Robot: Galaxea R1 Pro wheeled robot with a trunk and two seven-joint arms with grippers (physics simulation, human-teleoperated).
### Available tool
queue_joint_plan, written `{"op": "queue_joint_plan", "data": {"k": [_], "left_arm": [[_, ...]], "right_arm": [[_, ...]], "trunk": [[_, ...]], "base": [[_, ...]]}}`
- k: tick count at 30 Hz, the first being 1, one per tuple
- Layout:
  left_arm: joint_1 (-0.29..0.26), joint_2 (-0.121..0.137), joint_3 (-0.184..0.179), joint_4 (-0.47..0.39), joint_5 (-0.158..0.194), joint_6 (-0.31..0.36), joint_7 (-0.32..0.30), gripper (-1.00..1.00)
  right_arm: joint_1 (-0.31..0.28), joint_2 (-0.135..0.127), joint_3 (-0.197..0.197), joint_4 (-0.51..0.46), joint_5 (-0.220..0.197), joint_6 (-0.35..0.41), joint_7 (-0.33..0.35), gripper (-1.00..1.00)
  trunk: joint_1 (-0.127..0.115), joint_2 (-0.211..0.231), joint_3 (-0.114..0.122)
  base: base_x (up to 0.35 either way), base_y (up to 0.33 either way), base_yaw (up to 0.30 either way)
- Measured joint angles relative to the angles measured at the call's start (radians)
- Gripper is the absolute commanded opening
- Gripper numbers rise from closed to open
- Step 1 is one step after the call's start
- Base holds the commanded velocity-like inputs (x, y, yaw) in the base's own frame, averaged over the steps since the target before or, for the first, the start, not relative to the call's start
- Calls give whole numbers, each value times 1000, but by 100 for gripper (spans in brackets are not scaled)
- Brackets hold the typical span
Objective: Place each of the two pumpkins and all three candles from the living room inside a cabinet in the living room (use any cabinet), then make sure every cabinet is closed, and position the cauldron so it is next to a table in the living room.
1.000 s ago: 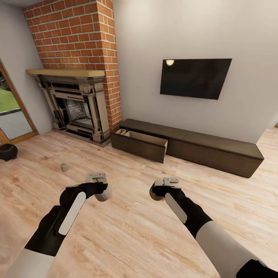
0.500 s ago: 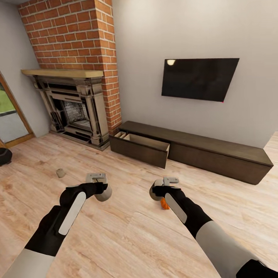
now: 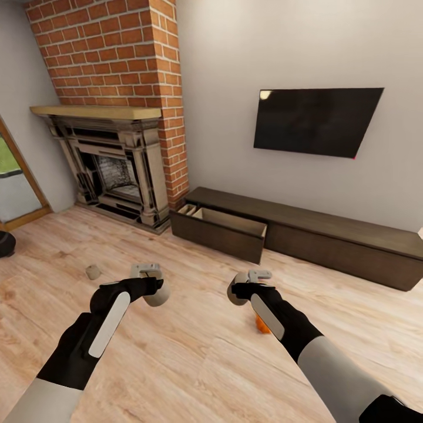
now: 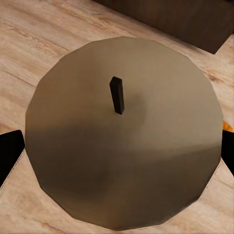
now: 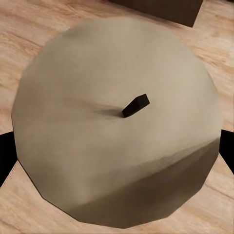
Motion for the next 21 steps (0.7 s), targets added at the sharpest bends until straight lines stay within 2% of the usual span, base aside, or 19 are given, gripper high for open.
{"op": "queue_joint_plan", "data": {"k": [12,21], "left_arm": [[0,-1,0,1,0,1,0,-100],[0,-1,0,1,0,1,0,-100]], "right_arm": [[0,0,0,0,0,0,0,-100],[0,0,0,-1,0,0,0,-100]], "trunk": [[0,0,0],[0,0,0]], "base": [[262,227,0],[321,28,0]]}}
